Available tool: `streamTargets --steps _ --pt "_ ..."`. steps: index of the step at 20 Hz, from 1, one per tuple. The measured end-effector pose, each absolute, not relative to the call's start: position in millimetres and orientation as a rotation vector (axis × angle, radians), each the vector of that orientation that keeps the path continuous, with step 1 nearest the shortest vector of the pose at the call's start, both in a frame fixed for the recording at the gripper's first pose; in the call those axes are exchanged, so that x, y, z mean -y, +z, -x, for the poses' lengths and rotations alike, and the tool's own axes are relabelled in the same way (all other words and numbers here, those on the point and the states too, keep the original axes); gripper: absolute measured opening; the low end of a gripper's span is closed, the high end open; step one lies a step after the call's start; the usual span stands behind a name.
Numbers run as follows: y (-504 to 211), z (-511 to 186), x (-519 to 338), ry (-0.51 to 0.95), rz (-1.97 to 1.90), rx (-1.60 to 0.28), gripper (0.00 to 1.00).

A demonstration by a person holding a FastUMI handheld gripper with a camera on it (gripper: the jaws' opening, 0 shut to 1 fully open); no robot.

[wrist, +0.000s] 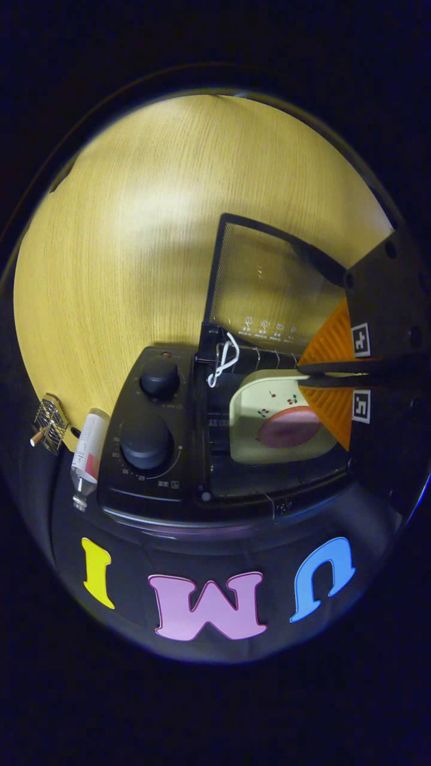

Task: Open the toaster oven, put the food inside, and close the toaster oven door.

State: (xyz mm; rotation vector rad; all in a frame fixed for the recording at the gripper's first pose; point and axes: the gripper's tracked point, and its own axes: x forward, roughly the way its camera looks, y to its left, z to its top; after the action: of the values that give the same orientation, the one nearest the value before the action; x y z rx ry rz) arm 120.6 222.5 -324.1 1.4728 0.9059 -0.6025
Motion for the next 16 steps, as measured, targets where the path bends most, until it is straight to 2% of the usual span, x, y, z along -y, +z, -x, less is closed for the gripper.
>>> streamTargets --steps 5,10,14,16 --pt "-330.8 -128.6 -229.3 -0.656 -1.480 -0.896 0.06" --pt "-332.1 -135.7 -230.8 -0.644 -1.507 -0.868 0.07" --pt "-321.1 -140.3 -239.9 -0.592 -1.563 -0.855 0.13" --pt "-312.6 -146.2 -237.4 -0.552 -1.579 -0.825 0.21"
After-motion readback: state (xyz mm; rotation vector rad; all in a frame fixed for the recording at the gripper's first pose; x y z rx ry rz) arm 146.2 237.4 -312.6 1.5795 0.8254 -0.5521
